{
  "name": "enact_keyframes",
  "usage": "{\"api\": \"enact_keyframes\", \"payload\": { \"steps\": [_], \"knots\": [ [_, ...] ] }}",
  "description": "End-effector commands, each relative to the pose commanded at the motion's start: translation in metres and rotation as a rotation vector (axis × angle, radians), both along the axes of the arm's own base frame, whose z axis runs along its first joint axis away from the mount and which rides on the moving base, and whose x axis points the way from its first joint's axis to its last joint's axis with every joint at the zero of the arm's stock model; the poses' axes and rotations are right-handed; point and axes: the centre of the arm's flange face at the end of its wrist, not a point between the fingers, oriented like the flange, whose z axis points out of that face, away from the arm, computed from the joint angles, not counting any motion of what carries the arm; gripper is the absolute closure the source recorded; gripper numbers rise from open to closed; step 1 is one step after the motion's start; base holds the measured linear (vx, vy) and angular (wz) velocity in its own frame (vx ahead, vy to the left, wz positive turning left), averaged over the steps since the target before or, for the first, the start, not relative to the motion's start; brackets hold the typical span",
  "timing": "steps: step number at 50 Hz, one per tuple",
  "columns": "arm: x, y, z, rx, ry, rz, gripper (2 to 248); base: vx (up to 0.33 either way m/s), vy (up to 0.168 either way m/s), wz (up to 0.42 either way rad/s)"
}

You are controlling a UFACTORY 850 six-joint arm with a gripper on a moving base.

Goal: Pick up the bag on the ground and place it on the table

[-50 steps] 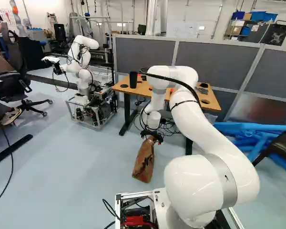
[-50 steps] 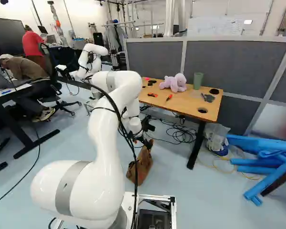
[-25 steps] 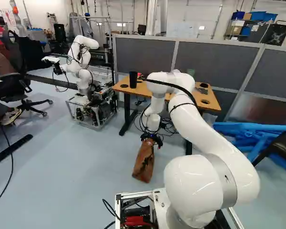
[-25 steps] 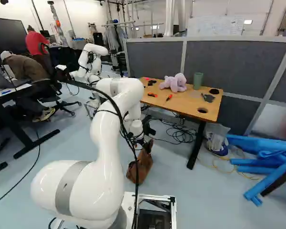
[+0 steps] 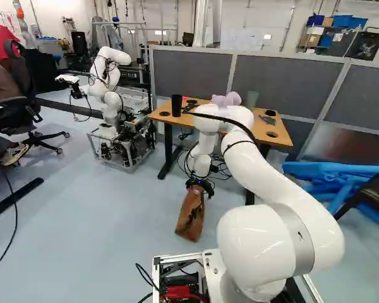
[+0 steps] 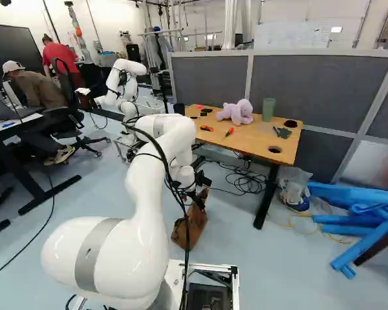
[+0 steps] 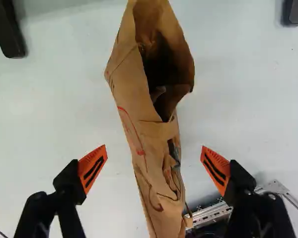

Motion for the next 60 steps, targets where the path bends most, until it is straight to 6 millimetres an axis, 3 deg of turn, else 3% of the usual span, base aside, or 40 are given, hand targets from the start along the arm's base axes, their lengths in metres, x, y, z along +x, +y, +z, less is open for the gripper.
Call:
{"api": "enact_keyframes", "payload": {
  "steps": [30,31,35,36,41,42,46,47,51,52,56,57,60],
  "knots": [
    [0.006,0.0,-0.042,0.0,-0.002,0.0,3,0.0,0.0,0.0],
    [0.006,0.0,-0.042,0.0,-0.002,0.0,24,0.0,0.0,0.0],
    [0.006,0.0,-0.043,0.0,-0.002,0.0,24,0.0,0.0,0.0],
    [0.006,0.0,-0.044,0.0,-0.002,0.0,62,0.0,0.0,0.0],
    [0.006,0.0,-0.044,0.0,-0.002,0.0,62,0.0,0.0,0.0],
    [0.006,0.0,-0.044,0.0,-0.002,0.0,100,0.0,0.0,0.0],
    [0.006,0.0,-0.044,0.0,-0.002,0.0,100,0.0,0.0,0.0],
    [0.006,0.0,-0.044,0.0,-0.002,0.0,139,0.0,0.0,0.0],
    [0.006,0.0,-0.044,0.0,-0.002,0.0,139,0.0,0.0,0.0],
    [0.006,0.0,-0.044,0.0,-0.002,0.0,177,0.0,0.0,0.0],
    [0.006,0.0,-0.044,0.0,-0.002,0.0,177,0.0,0.0,0.0],
    [0.006,0.0,-0.044,0.0,-0.002,0.0,213,0.0,0.0,0.0],
    [0.006,0.0,-0.044,0.0,-0.002,0.0,213,0.0,0.0,0.0]
  ]
}}
